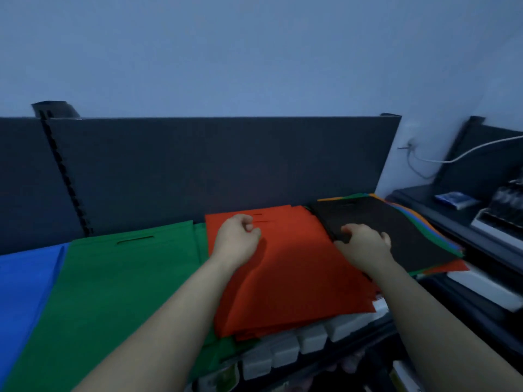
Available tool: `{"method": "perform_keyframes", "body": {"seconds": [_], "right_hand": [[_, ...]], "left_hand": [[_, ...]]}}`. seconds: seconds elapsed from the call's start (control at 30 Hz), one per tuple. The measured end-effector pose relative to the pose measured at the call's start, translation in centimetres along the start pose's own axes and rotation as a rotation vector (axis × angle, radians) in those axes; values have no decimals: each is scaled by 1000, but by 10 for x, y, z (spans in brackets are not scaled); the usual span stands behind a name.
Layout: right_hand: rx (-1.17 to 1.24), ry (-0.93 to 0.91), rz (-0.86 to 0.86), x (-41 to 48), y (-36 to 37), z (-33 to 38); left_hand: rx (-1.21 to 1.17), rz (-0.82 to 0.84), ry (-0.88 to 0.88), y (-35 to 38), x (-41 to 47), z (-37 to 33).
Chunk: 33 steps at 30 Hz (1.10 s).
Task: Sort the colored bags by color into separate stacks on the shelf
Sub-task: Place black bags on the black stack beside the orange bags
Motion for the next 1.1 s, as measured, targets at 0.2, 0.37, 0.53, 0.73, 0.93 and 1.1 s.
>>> {"method": "perform_keyframes", "body": {"seconds": [0.2,0.37,0.53,0.73,0.93,1.1], "right_hand": [[-7,107,69,36,4,-90],[-10,143,131,63,15,-145],[-17,139,201,82,32,-179],[-41,60,185,96,46,-186],[99,-31,170,101,50,-175],[61,150,152,104,53,-202]], "left_hand": [[-65,120,-67,110,18,-16],[-37,227,-125,180,31,-19],[5,231,-209,217,41,-11],[-87,204,-215,233,49,-10],[-412,129,-276,236,52,1],[-590,326,-206,245,40,-18]]}}
Point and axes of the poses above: each hand's wrist, its own x-axis towards the middle knuckle, its own y-axis out of the palm, z = x × y, the point moved 8 cm from there along x, towards the middle knuckle, and after that the axes turned 7 degrees about -x, right-handed, at the moved point
